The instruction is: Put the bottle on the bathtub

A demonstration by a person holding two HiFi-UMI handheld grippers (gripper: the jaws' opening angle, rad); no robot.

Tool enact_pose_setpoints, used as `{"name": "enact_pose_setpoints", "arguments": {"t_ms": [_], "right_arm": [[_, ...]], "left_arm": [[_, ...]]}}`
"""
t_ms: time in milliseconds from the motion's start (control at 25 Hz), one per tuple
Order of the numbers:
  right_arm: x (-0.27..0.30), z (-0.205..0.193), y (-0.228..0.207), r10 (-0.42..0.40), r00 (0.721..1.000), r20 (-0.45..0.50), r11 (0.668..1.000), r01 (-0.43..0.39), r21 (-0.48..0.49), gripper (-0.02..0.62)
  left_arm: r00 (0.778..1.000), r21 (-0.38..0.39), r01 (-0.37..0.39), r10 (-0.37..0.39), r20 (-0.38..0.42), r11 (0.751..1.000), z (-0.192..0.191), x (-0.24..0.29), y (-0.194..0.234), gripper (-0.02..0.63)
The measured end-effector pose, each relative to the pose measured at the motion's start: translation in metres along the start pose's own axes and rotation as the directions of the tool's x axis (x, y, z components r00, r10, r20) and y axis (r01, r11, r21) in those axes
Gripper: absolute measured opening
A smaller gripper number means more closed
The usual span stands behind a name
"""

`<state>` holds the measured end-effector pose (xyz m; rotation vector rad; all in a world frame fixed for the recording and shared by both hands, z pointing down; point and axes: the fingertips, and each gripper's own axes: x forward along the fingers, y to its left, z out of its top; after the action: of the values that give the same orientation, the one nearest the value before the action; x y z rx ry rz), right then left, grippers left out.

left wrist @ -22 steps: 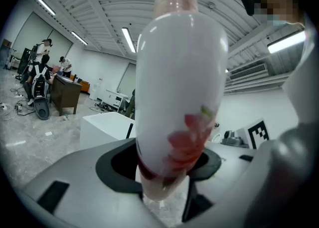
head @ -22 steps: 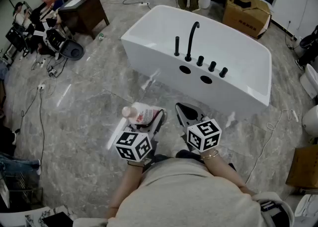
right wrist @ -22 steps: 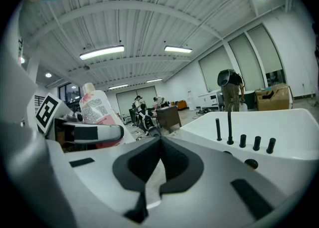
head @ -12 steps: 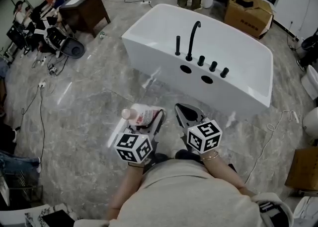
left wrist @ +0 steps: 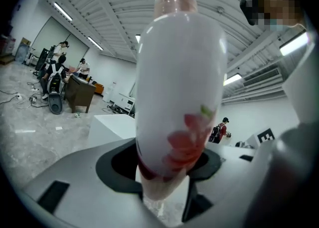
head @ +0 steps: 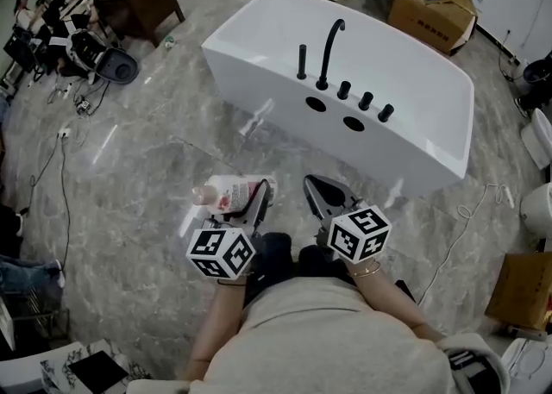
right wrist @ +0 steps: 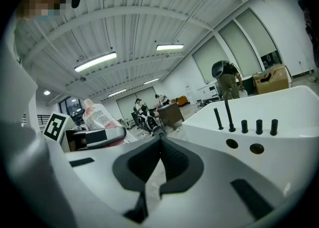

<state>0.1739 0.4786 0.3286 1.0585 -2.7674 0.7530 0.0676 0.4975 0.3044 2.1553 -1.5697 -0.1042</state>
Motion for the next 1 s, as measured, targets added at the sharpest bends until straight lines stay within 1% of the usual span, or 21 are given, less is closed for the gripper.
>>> {"name": "enact_pose_setpoints", "arguments": {"t_ms": [120, 240, 400, 560, 640, 800, 1000], "right_arm": [[0.008, -0.007, -0.001, 0.049, 0.998, -0.036, 0.998, -0.049, 0.026, -0.002], [0.028, -0.004, -0.003, 0.068, 0.997, -0.042, 0.997, -0.067, 0.028, -0.002], [0.070, 0.011, -0.008, 0.080, 0.996, -0.042, 0.997, -0.081, -0.021, -0.002], [0.120, 0.025, -0.032, 0.055, 0.998, -0.040, 0.998, -0.055, -0.005, -0.002], [0.154, 0.041, -0.040, 0.041, 0.999, -0.033, 0.999, -0.041, -0.002, -0.002], [0.226, 0.078, -0.051, 0.011, 1.000, -0.015, 1.000, -0.011, 0.008, -0.002], [0.304, 0.110, -0.076, -0.035, 0.999, -0.005, 0.999, 0.035, -0.006, -0.002]], "left_arm": [[1.000, -0.013, -0.017, 0.017, -0.020, 1.000, -0.006, 0.006, 0.003, 0.238], [0.999, -0.007, -0.026, 0.025, -0.035, 1.000, -0.004, 0.013, 0.012, 0.238], [0.999, 0.009, -0.020, 0.020, -0.034, 1.000, 0.012, 0.041, 0.043, 0.238], [0.999, -0.005, -0.005, 0.005, -0.041, 1.000, 0.028, 0.082, 0.081, 0.238], [0.999, -0.001, 0.010, -0.010, -0.044, 1.000, 0.047, 0.104, 0.105, 0.238], [0.997, 0.035, 0.038, -0.036, -0.069, 0.999, 0.089, 0.148, 0.158, 0.238], [0.991, 0.035, 0.085, -0.081, -0.104, 0.996, 0.124, 0.201, 0.213, 0.238]]}}
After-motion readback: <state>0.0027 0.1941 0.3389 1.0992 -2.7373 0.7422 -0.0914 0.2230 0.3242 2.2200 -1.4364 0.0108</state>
